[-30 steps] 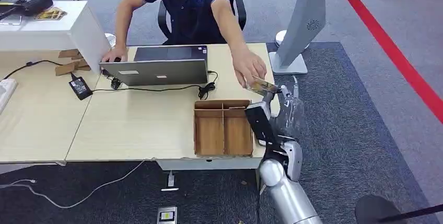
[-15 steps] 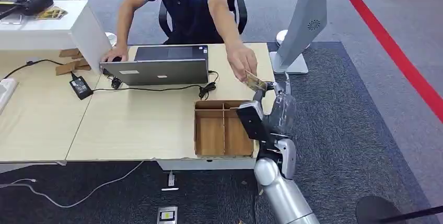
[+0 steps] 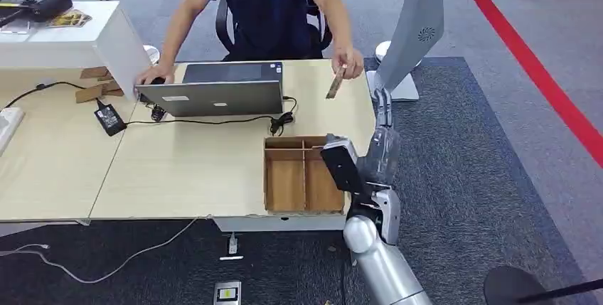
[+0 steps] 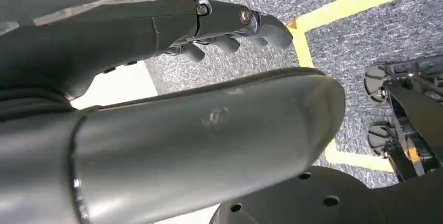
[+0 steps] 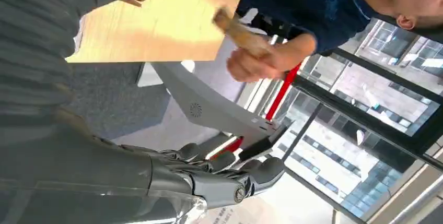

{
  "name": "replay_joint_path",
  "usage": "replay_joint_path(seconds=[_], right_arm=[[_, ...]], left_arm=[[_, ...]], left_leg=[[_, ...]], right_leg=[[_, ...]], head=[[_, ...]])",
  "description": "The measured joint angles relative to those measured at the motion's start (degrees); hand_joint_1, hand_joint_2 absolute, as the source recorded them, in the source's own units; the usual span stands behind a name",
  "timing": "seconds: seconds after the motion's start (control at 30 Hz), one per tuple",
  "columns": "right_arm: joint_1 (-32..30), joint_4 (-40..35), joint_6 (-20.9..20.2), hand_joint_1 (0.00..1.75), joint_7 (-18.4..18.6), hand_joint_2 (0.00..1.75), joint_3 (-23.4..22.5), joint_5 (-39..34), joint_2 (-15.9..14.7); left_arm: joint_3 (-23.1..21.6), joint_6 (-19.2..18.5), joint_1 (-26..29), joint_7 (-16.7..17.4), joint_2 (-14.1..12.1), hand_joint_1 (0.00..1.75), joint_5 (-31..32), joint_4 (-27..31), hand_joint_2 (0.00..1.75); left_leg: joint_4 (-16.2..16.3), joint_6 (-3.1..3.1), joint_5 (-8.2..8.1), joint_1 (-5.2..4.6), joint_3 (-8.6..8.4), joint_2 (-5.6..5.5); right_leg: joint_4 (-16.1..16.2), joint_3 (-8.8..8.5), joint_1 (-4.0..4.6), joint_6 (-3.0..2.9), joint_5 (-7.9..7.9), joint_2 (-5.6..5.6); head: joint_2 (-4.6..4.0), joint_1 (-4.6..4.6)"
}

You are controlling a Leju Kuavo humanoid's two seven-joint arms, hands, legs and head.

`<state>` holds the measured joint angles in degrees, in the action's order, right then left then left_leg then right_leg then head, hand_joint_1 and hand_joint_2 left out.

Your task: Pass the card to the sensor for recognition and then transmit it.

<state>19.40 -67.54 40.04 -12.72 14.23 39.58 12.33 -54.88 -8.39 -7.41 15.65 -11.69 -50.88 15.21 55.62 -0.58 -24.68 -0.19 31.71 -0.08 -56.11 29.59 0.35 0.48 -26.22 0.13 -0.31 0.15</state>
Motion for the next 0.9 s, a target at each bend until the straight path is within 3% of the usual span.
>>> replay_joint_path(seconds=[0.43,0.53,0.57,0.9], right_arm=[[-2.05,-0.94,0.0,0.0,2.58,1.75,1.53,-5.98,-0.41],[-7.05,-4.18,0.0,0.0,2.51,1.75,3.08,-9.26,-1.07],[-7.51,-4.55,0.0,0.0,2.51,1.75,3.28,-9.33,-1.12],[-9.73,-7.54,0.0,0.0,2.51,1.75,4.31,-10.23,-1.66]], left_arm=[[0.0,0.06,0.01,0.02,0.0,0.0,-1.22,0.0,0.0],[0.0,0.79,0.07,0.35,0.0,0.0,-2.69,0.0,0.0],[0.0,0.87,0.06,0.35,0.0,0.0,-2.75,0.0,1.75],[0.02,1.16,0.1,0.35,0.0,0.0,-3.02,0.0,1.75]], left_leg=[[0.0,0.0,-0.01,0.0,0.01,0.0],[0.0,0.01,-0.02,0.0,0.0,0.0],[0.0,0.01,-0.02,0.0,0.0,0.0],[0.0,0.01,-0.02,0.0,0.0,0.0]], right_leg=[[0.01,0.01,0.0,0.0,-0.01,0.0],[0.01,0.01,0.0,-0.02,-0.03,0.0],[0.01,0.01,0.0,-0.02,-0.03,0.0],[0.01,0.01,0.0,-0.02,-0.03,0.01]], head=[[0.0,0.0],[0.0,-0.02],[0.0,0.0],[0.0,0.0]])
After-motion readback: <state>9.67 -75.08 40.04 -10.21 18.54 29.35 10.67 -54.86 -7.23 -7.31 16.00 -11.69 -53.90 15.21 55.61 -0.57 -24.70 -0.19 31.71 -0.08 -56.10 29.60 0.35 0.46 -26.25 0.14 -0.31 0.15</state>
